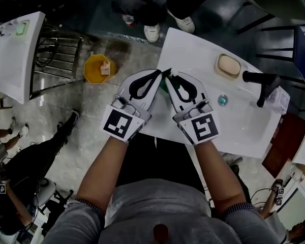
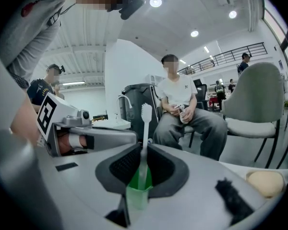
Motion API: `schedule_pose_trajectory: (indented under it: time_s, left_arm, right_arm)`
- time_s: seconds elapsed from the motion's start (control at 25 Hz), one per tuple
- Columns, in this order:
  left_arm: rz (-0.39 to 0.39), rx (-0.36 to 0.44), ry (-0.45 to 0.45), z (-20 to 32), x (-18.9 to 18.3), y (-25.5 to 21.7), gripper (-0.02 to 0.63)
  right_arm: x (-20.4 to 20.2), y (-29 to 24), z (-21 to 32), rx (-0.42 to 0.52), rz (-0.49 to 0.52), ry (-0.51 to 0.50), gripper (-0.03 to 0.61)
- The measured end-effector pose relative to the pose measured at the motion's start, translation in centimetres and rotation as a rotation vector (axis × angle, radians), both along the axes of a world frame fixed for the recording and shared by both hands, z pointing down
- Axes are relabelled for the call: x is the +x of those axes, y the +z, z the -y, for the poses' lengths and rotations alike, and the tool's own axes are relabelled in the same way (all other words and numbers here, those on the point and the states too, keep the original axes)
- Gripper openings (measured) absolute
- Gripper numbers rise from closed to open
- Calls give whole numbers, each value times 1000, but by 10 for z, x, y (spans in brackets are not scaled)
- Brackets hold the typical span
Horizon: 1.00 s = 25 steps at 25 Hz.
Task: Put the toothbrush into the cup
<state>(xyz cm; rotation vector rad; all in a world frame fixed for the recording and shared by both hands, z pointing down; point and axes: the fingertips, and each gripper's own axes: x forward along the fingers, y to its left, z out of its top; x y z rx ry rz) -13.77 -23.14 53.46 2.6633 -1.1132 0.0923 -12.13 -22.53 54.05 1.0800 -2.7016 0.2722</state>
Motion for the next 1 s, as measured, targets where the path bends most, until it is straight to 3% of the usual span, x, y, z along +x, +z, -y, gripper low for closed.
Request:
schedule_pose_trajectory:
  time_s: [0.24,0.6,0.88,1.0]
  left_arm:
    - [5,-26,5,-1,-2,4,6]
    - [22,-4,12,-1,-1,-3,7]
    - [13,39,49,-8,2,-36,8]
    - [17,22,73,-18,9,-51,8]
  right_arm:
    - [-2,-1,-2,-8,-3,5,74]
    - [5,-15,-3,9,13,21,74]
    - [20,-53,-1,20,64,38,74]
    - [29,-68,-11,17,68,28,57]
